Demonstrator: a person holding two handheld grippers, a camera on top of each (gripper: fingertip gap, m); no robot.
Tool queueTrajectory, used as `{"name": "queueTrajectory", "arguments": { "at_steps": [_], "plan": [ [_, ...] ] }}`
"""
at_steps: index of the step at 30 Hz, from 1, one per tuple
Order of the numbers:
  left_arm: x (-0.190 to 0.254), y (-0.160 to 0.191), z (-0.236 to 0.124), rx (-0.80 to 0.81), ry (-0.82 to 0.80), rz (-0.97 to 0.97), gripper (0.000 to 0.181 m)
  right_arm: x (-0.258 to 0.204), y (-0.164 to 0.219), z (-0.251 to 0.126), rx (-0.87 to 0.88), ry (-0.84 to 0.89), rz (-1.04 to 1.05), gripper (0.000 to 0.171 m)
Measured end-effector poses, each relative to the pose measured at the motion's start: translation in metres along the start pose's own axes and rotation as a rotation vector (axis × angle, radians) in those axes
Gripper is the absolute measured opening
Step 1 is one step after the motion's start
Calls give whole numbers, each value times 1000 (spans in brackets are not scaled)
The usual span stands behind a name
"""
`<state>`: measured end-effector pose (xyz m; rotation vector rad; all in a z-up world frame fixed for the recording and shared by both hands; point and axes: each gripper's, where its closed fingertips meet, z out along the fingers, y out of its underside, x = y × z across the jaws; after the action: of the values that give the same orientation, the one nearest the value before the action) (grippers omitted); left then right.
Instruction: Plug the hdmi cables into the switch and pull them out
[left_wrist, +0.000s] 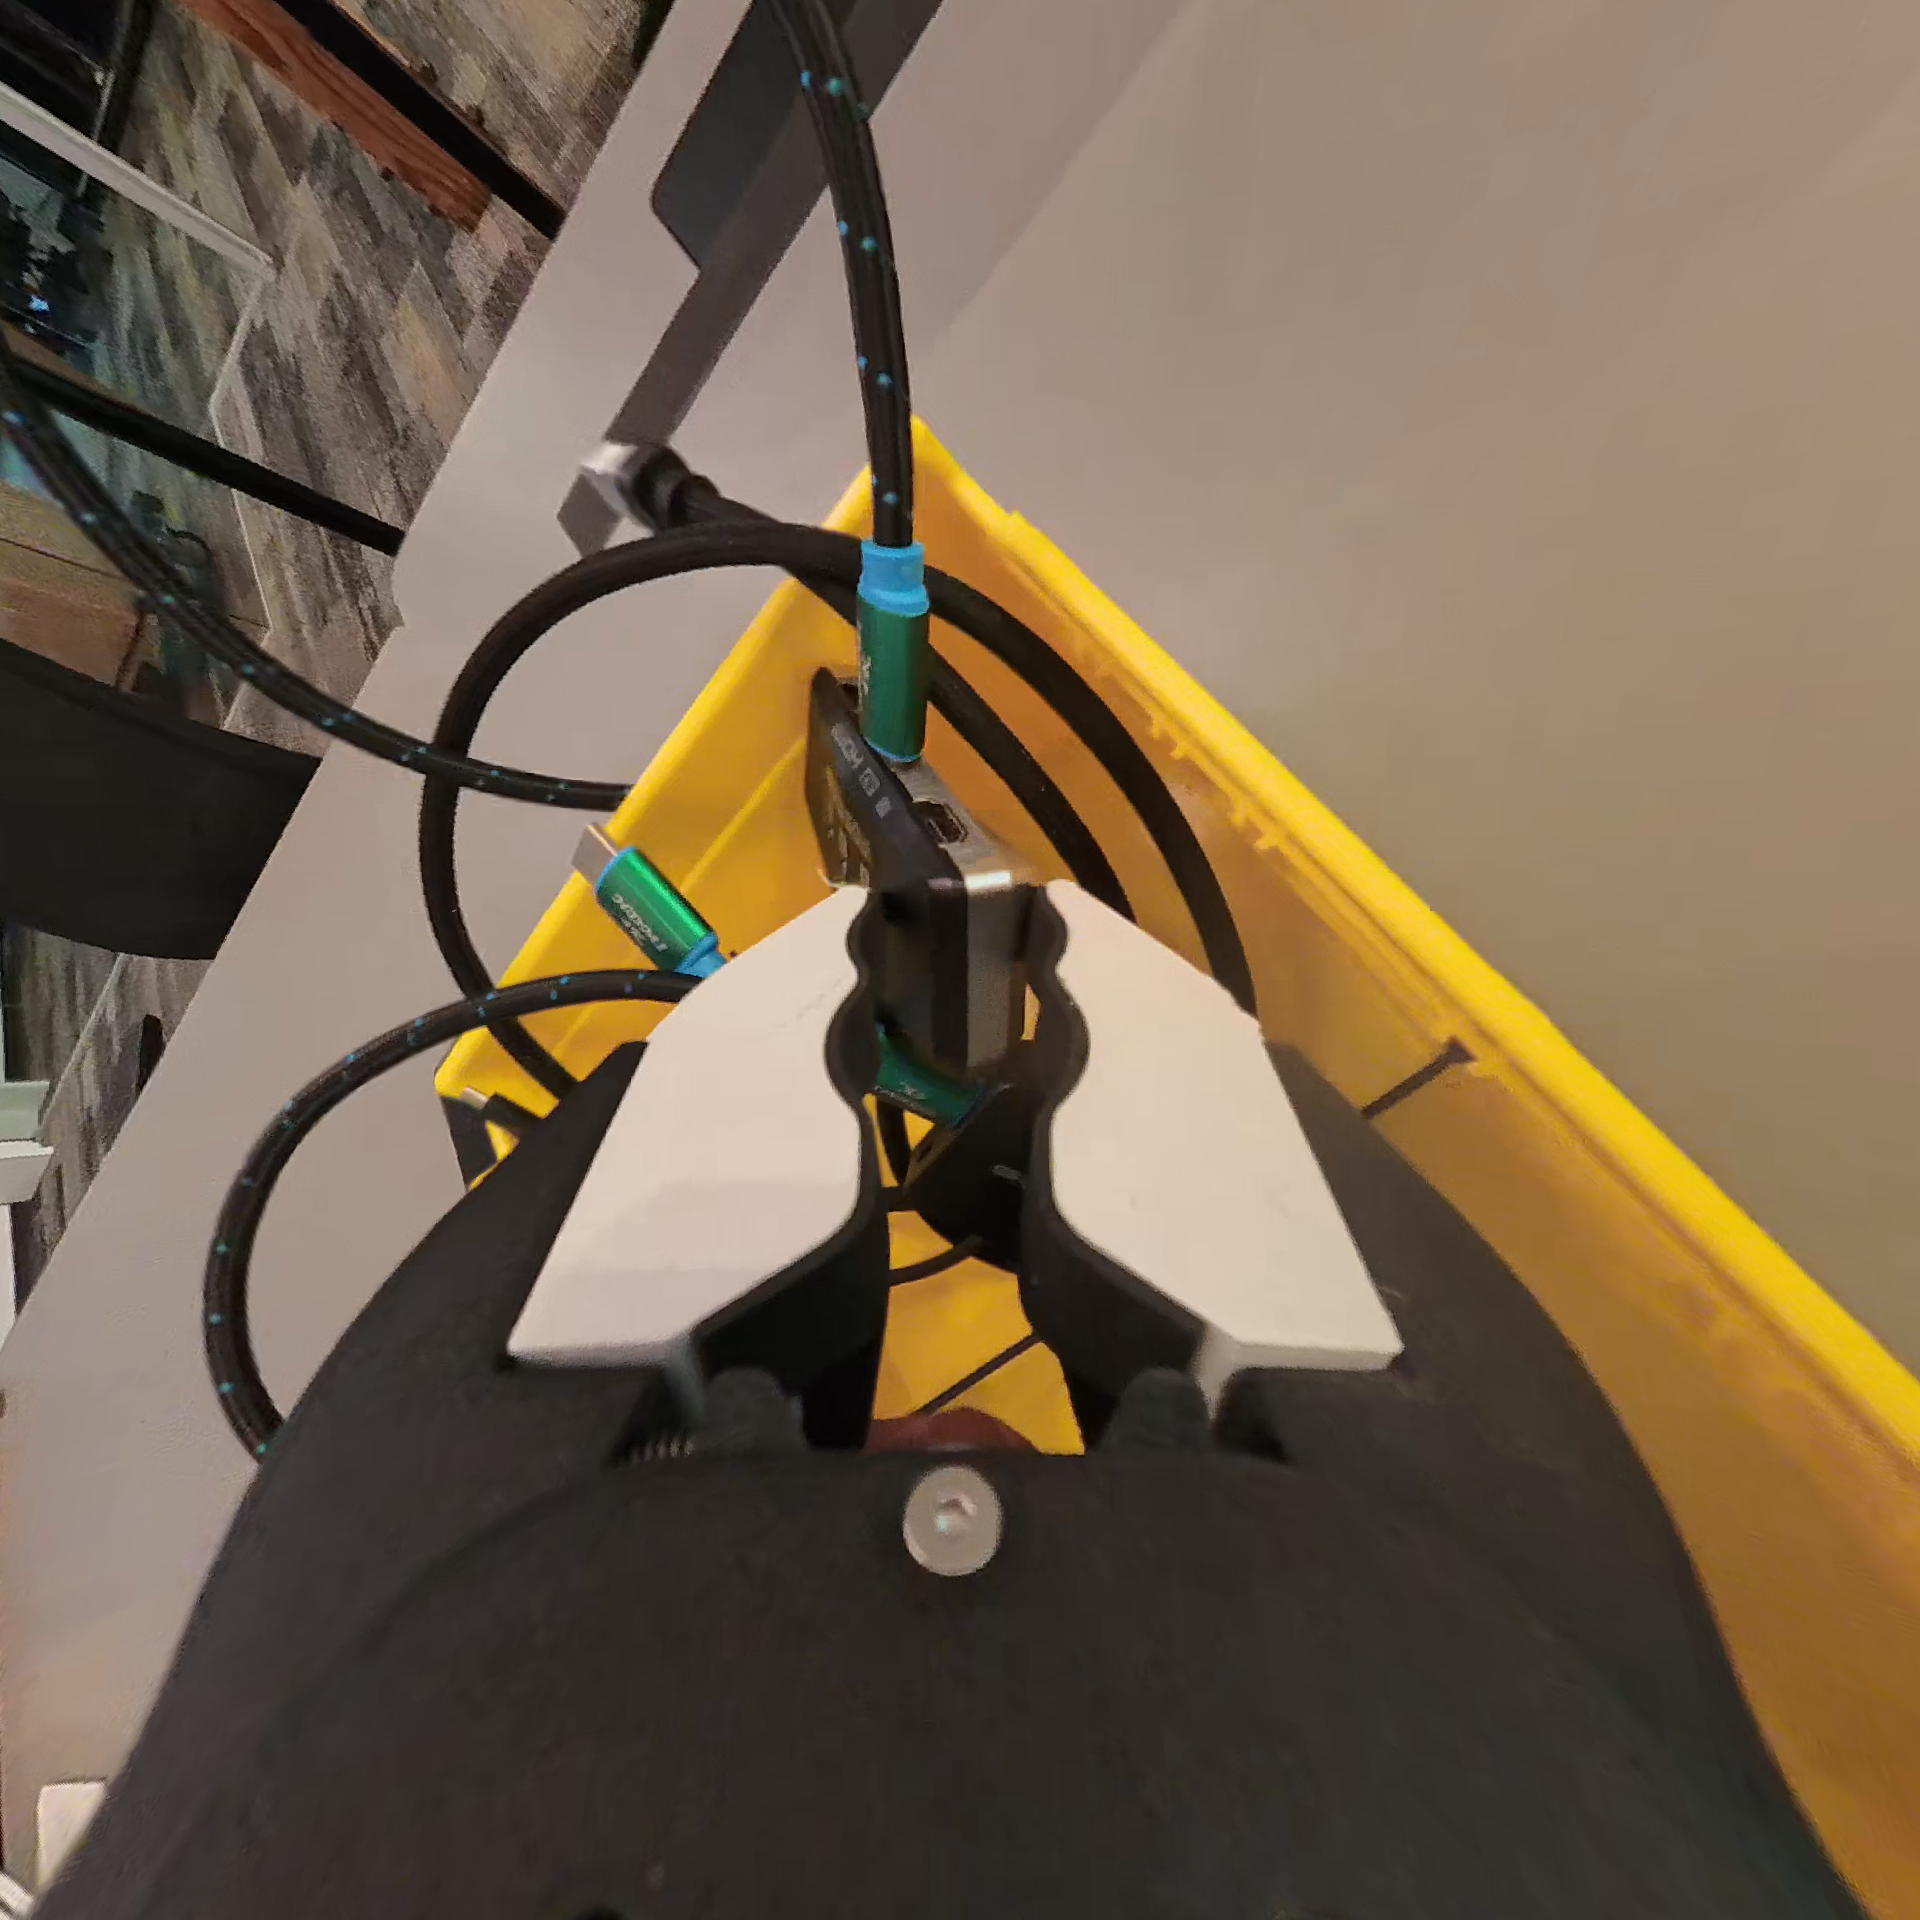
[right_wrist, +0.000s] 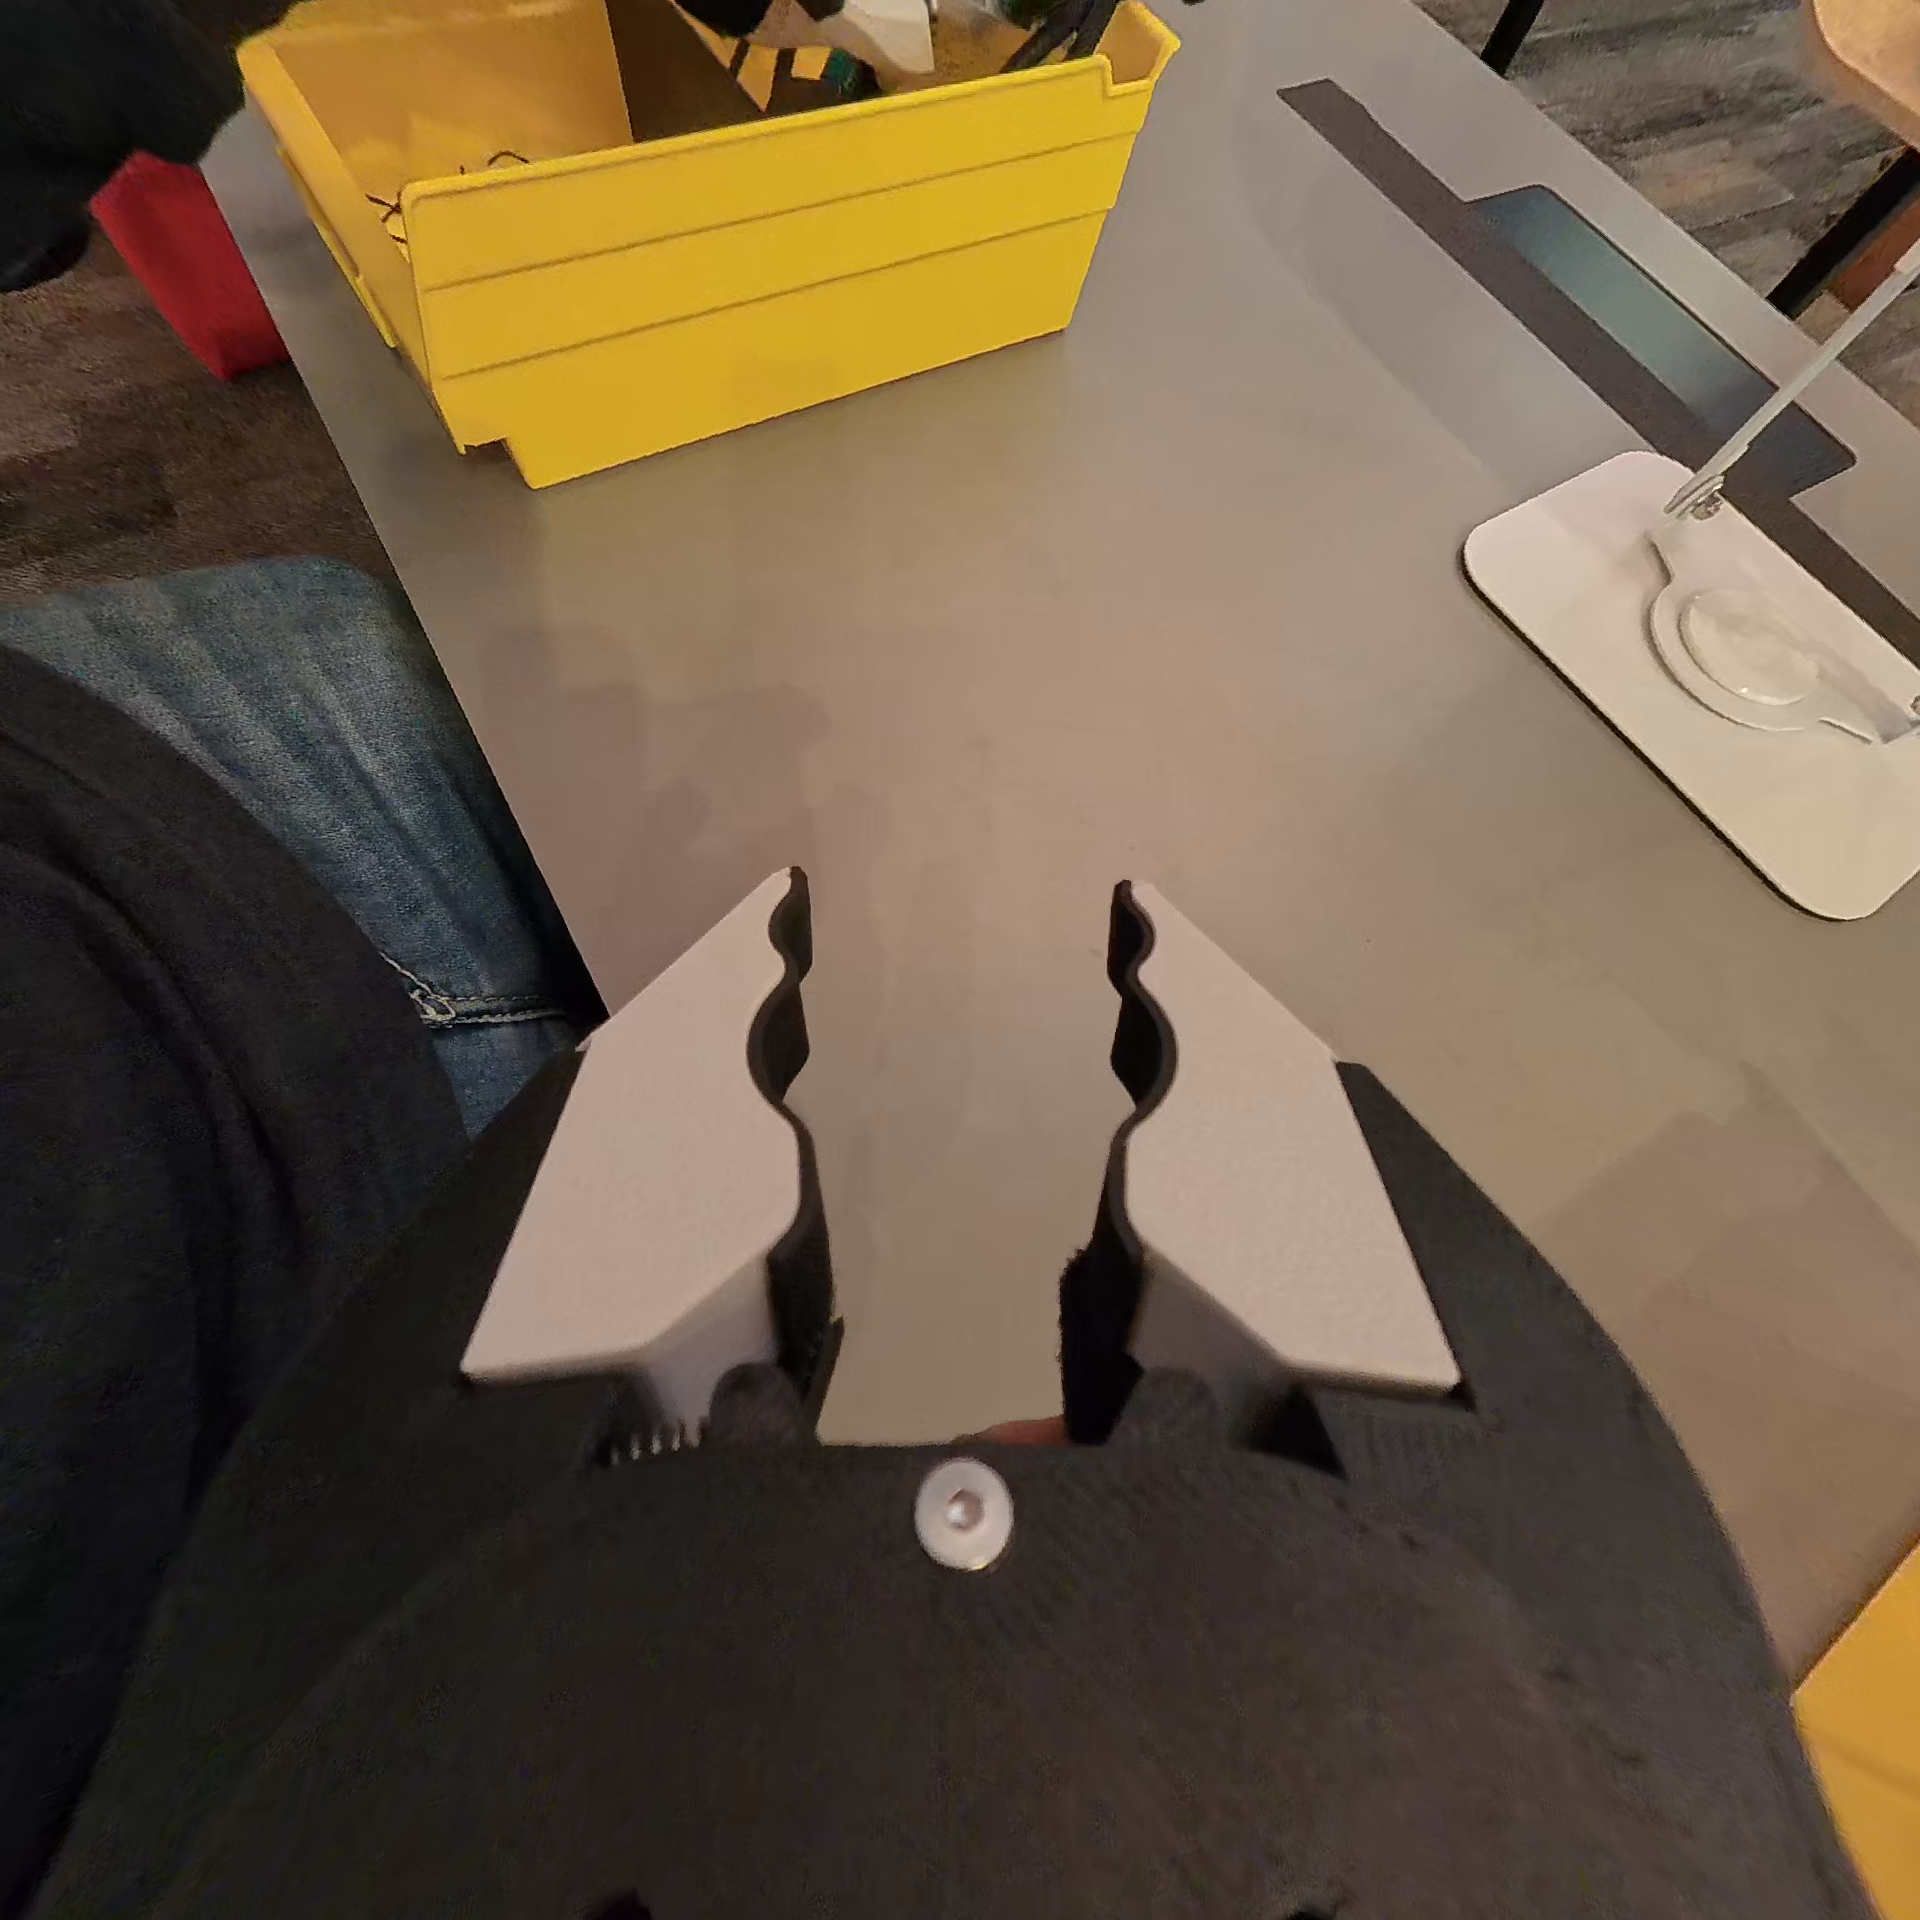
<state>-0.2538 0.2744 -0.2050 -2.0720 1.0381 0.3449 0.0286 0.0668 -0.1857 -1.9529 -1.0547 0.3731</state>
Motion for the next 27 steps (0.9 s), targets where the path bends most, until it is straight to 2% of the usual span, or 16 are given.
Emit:
{"name": "queueTrajectory", "arguments": {
  "at_steps": [9, 14, 20, 27],
  "plan": [
    [-29, -11, -24, 120, -59, -92, 19, 0, 2, 1, 0, -6, 6, 55],
    [-44, -16, -43, 172, -31, -141, 19, -1, 3, 2, -5, -14, 8, 55],
    [-62, -23, -65, 289, 18, -286, 19, -3, 3, 4, -6, -22, 12, 55],
    [-80, -21, -74, 466, 115, -553, 19, -4, 3, 4, -3, -30, 17, 54]
  ]
}}
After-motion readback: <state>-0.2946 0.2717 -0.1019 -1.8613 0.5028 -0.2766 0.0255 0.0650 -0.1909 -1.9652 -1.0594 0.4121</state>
